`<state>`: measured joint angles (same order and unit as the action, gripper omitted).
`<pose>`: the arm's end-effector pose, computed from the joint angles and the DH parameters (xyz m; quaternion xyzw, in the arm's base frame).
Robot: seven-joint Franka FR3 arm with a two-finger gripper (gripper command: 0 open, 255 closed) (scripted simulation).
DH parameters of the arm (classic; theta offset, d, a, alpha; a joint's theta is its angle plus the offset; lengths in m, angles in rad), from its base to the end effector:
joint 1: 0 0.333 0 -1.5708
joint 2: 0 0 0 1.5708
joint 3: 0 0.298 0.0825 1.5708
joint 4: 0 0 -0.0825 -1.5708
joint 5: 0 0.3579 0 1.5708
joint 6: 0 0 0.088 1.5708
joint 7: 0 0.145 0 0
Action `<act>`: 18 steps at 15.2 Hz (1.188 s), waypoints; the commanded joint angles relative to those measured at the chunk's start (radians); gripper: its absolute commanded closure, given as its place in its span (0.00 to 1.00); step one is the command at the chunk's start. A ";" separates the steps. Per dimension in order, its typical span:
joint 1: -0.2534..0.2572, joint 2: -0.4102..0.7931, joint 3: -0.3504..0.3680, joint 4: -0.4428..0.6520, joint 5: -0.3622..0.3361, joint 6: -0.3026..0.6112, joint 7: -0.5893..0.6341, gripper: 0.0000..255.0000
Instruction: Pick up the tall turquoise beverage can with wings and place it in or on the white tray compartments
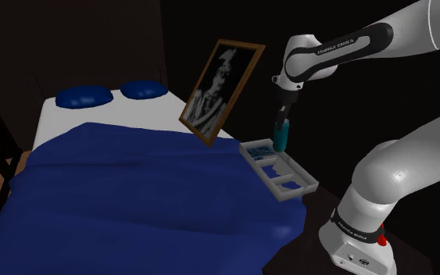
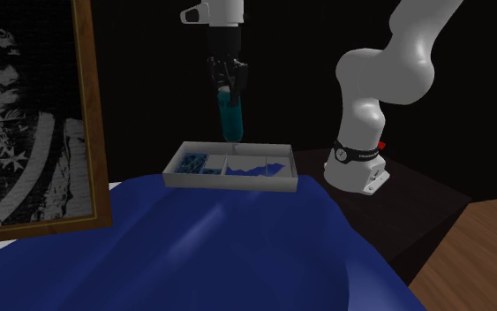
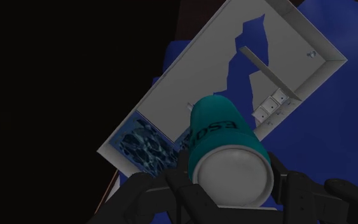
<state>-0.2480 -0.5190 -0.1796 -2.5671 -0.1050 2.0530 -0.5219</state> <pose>0.3335 -0.1586 0.3938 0.9965 0.0831 -0.0009 0.0019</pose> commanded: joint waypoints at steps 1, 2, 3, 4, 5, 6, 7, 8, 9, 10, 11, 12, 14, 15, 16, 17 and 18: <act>0.000 0.010 -0.002 -0.020 -0.001 0.031 0.000 1.00; 0.000 0.016 -0.004 -0.030 -0.002 0.047 0.000 1.00; 0.000 0.022 -0.005 -0.039 -0.002 0.062 0.000 1.00; 0.000 0.029 -0.006 -0.048 -0.003 0.078 0.000 1.00; 0.000 0.036 -0.008 -0.057 -0.003 0.094 0.000 1.00; 0.000 0.043 -0.009 -0.066 -0.004 0.110 0.000 1.00; 0.000 0.051 -0.010 -0.074 -0.004 0.126 0.000 1.00; 0.000 0.058 -0.012 -0.082 -0.004 0.142 -0.001 1.00; 0.000 0.067 -0.013 -0.090 -0.005 0.158 -0.001 1.00; 0.000 0.075 -0.015 -0.098 -0.005 0.174 -0.001 1.00; 0.000 0.084 -0.016 -0.105 -0.005 0.190 -0.001 1.00; 0.000 0.084 -0.016 -0.105 -0.005 0.190 -0.001 1.00; 0.000 0.084 -0.016 -0.105 -0.005 0.190 -0.002 1.00; 0.000 0.084 -0.016 -0.105 -0.005 0.190 -0.002 1.00; 0.000 0.084 -0.016 -0.105 -0.005 0.190 -0.002 1.00; 0.000 0.084 -0.016 -0.105 -0.005 0.190 -0.002 1.00; 0.000 0.084 -0.015 -0.105 -0.005 0.190 -0.002 1.00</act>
<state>-0.2479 -0.4388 -0.1945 -2.6684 -0.1094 2.2434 -0.5236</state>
